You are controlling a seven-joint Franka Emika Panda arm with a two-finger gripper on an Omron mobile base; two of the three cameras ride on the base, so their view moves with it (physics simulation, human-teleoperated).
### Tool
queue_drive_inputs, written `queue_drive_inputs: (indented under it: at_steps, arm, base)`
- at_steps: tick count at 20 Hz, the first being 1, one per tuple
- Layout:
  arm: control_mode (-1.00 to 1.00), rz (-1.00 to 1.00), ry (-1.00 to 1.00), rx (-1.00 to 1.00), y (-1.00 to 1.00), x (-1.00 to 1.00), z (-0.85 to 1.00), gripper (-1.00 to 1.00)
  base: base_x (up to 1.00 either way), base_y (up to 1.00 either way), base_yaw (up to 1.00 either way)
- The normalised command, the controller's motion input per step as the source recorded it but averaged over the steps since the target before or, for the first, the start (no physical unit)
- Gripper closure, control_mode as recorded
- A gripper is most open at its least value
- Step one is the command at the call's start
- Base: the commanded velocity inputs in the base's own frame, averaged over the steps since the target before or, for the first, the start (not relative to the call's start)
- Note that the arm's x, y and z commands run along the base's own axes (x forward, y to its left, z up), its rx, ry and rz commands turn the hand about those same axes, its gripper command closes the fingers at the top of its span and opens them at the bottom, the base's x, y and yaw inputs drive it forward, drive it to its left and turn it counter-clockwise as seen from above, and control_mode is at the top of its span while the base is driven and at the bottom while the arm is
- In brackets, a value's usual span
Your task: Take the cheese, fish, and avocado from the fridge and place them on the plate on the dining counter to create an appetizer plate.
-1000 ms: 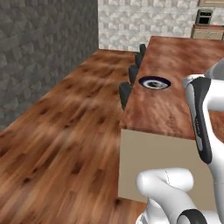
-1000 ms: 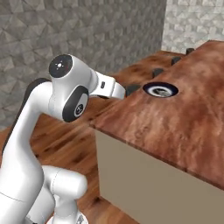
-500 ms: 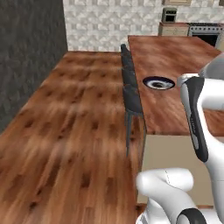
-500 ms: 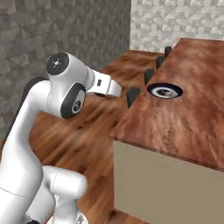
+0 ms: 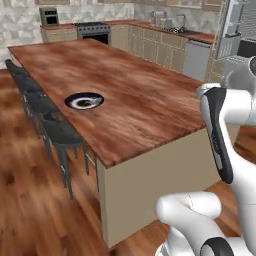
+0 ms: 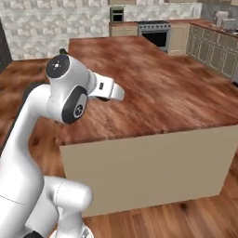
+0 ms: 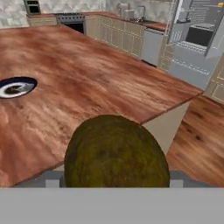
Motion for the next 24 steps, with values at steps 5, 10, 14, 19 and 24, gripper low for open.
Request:
queue_drive_inputs:
  at_steps: [5, 10, 14, 19, 24]
  arm:
    - [1.00, 0.00, 0.00, 0.00, 0.00, 0.00, 0.00, 1.00]
    - [1.00, 0.00, 0.00, 0.00, 0.00, 0.00, 0.00, 1.00]
    - [1.00, 0.00, 0.00, 0.00, 0.00, 0.00, 0.00, 1.00]
    - [1.00, 0.00, 0.00, 0.00, 0.00, 0.00, 0.00, 1.00]
    - [1.00, 0.00, 0.00, 0.00, 0.00, 0.00, 0.00, 1.00]
  base:
    - [-0.01, 0.72, -0.74]
    - [-0.37, 0.99, -0.48]
    - [-0.72, 1.00, -0.21]
    - [-0.17, 1.00, -0.20]
    - [0.30, 1.00, -0.22]
